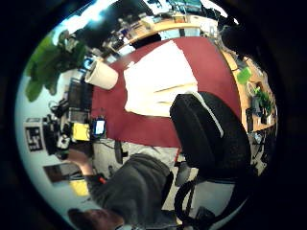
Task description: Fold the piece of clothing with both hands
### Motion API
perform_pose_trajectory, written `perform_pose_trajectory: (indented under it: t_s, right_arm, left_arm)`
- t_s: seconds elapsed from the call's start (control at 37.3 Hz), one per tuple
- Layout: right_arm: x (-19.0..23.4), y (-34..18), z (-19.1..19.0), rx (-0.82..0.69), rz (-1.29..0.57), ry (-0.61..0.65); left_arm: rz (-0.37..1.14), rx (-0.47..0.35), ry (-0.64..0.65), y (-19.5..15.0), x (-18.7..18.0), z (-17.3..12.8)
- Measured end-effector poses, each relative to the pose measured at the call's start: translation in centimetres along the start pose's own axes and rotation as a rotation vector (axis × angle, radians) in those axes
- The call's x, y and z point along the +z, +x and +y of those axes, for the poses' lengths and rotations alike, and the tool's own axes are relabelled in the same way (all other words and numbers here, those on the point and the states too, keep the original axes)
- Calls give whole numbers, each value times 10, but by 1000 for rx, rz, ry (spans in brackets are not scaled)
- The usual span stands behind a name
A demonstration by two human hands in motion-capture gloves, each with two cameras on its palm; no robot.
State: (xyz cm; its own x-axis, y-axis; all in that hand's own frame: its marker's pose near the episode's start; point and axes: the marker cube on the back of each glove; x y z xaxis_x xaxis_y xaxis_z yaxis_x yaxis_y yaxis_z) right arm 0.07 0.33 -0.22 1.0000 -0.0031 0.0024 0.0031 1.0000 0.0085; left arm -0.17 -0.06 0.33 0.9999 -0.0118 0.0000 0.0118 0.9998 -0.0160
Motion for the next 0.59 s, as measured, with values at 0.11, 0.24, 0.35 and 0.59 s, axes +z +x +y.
perform_pose_trajectory:
  t_s: [0.11,0.24,0.35,0.59]
  right_arm:
    - [-7,0,9,-4,-12,13]
    - [-5,7,5,10,-8,29]
    - [-7,8,-2,18,3,23]
    - [-6,6,-22,2,-6,-53]
  left_arm:
    - [-10,-18,-16,-5,5,-1]
    - [-15,-29,-20,-14,6,-3]
    - [-5,-37,-16,-20,3,-5]
    - [29,-1,-41,-27,6,-18]
